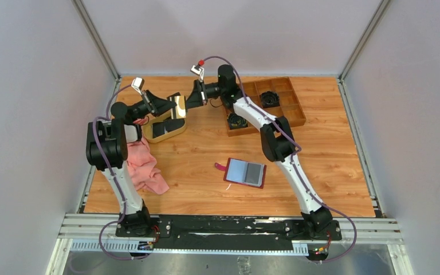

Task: Put the credit cards into the card holder
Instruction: Pick up the credit card from the storage box.

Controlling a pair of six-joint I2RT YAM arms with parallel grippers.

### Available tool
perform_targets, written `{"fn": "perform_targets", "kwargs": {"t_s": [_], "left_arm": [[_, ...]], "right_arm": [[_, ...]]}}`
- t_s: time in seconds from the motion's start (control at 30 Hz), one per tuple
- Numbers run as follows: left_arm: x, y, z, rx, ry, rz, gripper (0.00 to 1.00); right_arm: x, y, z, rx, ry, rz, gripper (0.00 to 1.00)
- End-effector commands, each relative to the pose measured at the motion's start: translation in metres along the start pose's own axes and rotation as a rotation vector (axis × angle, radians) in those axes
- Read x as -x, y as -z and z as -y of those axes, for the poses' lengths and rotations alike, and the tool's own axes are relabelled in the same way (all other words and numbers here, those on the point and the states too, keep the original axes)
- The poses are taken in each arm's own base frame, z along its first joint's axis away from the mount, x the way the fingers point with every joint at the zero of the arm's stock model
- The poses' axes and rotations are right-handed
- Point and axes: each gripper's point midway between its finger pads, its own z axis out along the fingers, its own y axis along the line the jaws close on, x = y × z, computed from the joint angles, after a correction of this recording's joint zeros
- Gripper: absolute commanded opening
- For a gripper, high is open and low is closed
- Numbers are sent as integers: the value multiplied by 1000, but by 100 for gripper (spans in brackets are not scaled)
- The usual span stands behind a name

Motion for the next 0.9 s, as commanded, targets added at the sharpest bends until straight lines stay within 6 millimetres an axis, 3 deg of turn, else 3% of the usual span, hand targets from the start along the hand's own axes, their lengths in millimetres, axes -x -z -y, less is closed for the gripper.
{"fn": "perform_targets", "kwargs": {"t_s": [0.0,0.27,0.57,0.87], "left_arm": [[12,7,-17,-2,-25,3,1],[23,22,-69,41,50,24,4],[20,35,-102,57,71,-21,7],[30,42,-121,62,63,-24,11]], "right_arm": [[4,-18,35,-93,40,81,0],[4,-22,88,-219,88,178,0],[-1,-24,117,-244,87,227,0],[-1,-33,137,-289,122,277,0]]}}
